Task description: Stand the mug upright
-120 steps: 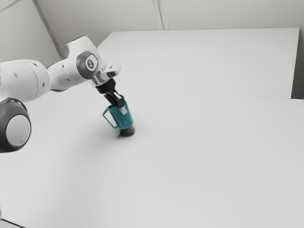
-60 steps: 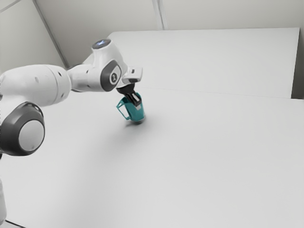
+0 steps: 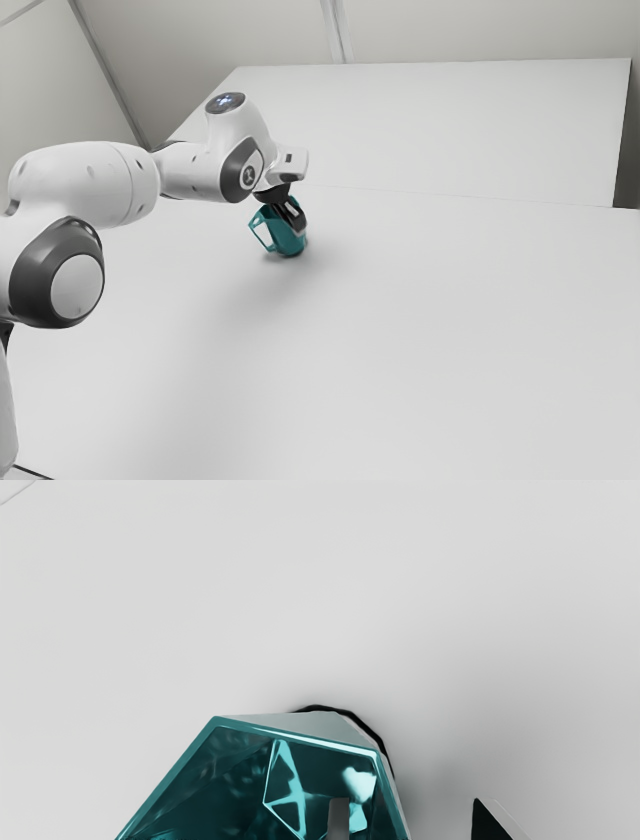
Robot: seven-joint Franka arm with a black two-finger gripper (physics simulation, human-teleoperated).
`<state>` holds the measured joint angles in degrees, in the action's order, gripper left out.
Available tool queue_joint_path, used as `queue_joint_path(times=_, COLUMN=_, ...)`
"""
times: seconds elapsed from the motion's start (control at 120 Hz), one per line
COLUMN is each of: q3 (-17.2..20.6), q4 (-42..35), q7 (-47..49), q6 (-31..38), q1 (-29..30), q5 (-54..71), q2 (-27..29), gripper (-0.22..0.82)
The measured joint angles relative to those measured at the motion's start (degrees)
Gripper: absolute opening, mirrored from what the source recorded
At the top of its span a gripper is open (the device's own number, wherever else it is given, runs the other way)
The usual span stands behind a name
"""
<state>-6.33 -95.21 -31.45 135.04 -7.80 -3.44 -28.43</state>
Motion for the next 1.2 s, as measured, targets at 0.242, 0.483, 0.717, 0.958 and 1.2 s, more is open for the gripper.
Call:
queue_joint_path(times=0.242, q3=-0.09, q4=0.24, q7=-0.02, q6=-0.13, q1=-0.02, q5=0.23, q2=0.78, gripper=0.47)
queue_joint_path(times=0.483, q3=-0.09, q4=0.09, q7=-0.06, q6=-1.5, q1=0.35, q5=0.35, q2=4.12, gripper=0.56)
queue_joint_path(times=0.717, q3=-0.54, q4=-0.88, q7=0.19, q6=-7.65, q1=0.26, q5=0.32, q2=11.19, gripper=0.59)
queue_joint_path(times=0.958, q3=-0.73, q4=-1.05, q7=1.12, q6=-17.17, q1=-0.2, q5=2.2, q2=19.01, gripper=0.6)
queue_joint_path(times=1.2, q3=-5.05, q4=-0.13, q7=4.51, q6=-27.71, q1=-4.04, q5=5.91, q2=23.72, gripper=0.6)
